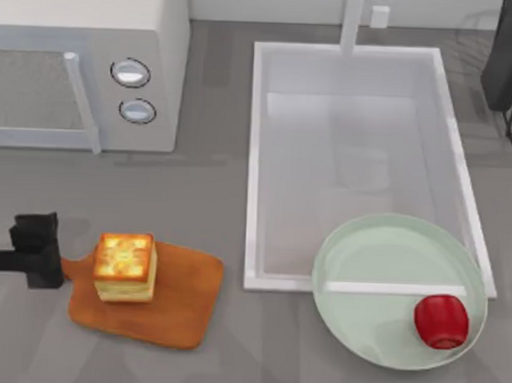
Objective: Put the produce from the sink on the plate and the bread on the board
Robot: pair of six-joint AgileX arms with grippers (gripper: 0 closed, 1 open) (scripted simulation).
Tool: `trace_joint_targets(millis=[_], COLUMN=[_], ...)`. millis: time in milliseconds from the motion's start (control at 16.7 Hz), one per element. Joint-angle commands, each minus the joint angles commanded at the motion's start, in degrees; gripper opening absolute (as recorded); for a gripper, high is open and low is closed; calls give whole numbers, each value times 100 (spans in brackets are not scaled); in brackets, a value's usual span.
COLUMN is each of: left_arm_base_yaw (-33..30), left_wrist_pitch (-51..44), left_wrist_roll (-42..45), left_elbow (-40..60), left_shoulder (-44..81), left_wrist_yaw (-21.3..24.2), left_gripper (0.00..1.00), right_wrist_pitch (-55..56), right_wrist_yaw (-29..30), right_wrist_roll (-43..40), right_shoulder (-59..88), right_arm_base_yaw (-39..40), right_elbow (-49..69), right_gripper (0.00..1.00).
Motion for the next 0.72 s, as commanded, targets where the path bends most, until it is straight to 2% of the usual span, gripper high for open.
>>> trace_joint_targets(millis=[360, 540, 720], left_arm_base_yaw=[728, 929, 967], left_wrist_pitch=[1387, 1825, 1912], left_wrist_roll=[717, 928, 970], left_elbow=[-1663, -2053, -2121], left_shoulder=[-2772, -3378, -3479], left_wrist_yaw=[-12, -19, -20], left_gripper=[100, 100, 100], right_wrist_pitch=[0, 0, 0], right_wrist_yaw=[0, 0, 0], right_wrist_roll=[0, 0, 0], right_shoulder=[0, 0, 0], right_arm_base_yaw=[0, 0, 0], right_elbow=[0, 0, 0], right_gripper=[100, 100, 100])
